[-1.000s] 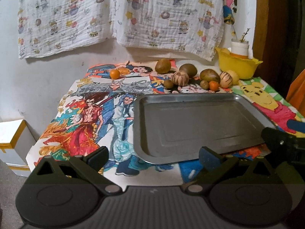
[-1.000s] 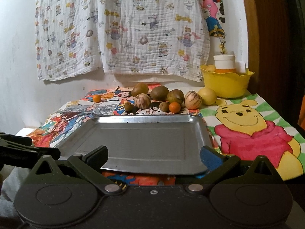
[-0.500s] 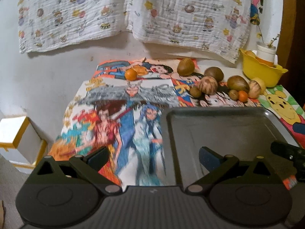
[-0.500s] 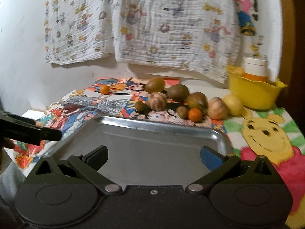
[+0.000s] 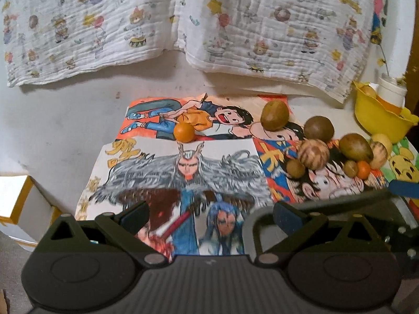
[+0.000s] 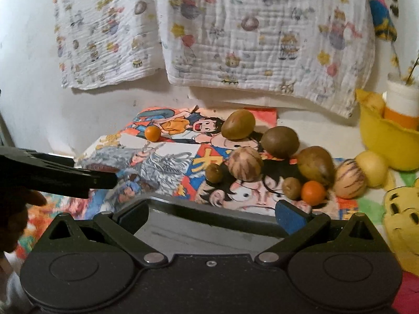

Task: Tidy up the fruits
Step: 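Move both tools over the tray toward the row of fruits, then grasp a small orange with the left tool while the right tool grasps a small brown fruit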

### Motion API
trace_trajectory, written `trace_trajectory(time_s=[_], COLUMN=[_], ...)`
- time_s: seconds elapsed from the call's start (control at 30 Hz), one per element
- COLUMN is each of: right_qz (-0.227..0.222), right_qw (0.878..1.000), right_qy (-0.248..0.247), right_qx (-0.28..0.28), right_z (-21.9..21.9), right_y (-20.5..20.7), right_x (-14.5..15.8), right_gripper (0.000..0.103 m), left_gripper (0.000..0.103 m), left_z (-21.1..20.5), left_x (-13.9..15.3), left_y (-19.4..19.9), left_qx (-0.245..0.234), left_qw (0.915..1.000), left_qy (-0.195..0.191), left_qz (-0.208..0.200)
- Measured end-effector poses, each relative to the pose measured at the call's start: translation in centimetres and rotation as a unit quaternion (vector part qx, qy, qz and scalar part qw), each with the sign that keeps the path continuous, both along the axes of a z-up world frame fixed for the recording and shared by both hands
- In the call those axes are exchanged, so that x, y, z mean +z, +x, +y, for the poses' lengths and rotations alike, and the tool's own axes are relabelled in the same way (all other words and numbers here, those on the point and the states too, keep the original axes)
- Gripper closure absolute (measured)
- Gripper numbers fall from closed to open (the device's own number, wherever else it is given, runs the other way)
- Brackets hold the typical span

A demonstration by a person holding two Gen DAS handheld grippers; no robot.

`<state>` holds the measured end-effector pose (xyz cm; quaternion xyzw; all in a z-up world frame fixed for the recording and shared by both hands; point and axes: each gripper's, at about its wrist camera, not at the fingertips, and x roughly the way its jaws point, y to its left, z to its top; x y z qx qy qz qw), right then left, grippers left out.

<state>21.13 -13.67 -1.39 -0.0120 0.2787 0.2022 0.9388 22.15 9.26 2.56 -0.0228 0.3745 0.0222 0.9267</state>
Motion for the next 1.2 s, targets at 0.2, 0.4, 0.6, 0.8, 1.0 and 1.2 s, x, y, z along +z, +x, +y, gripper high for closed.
trace_trajectory(time_s=[0.2, 0.4, 0.6, 0.8, 1.0, 1.2], right_qz=[0.026, 0.062, 0.097, 0.099, 0.104, 0.100], right_qw=[1.000, 0.997, 0.989, 0.983, 0.978, 0.975], right_qy=[0.003, 0.043, 0.082, 0.106, 0.113, 0.118], right_qx=[-0.010, -0.029, -0.071, -0.113, -0.142, -0.161], right_z=[2.7, 4.0, 4.3, 4.6, 4.9, 5.2], right_y=[3.0, 6.4, 8.8, 9.7, 10.4, 10.7], right_x=[-0.1, -0.3, -1.7, -2.8, -3.7, -4.1], right_gripper=[0.001, 0.001, 0.009, 0.014, 0.019, 0.024], left_gripper=[0.000, 0.001, 0.001, 0.001, 0.006, 0.013], left_z=[1.7, 3.3, 4.6, 4.5, 4.2, 4.3], left_x=[-0.4, -1.6, -2.6, -3.9, -4.9, -5.5], left_y=[4.0, 7.9, 10.9, 13.2, 14.6, 15.8], left_qx=[-0.002, -0.018, -0.030, -0.054, -0.071, -0.075], left_qw=[0.9999, 0.9996, 0.9991, 0.9976, 0.9960, 0.9962], left_qy=[0.001, 0.018, 0.031, 0.041, 0.051, 0.037], left_qz=[0.012, 0.015, 0.003, 0.014, 0.020, 0.022])
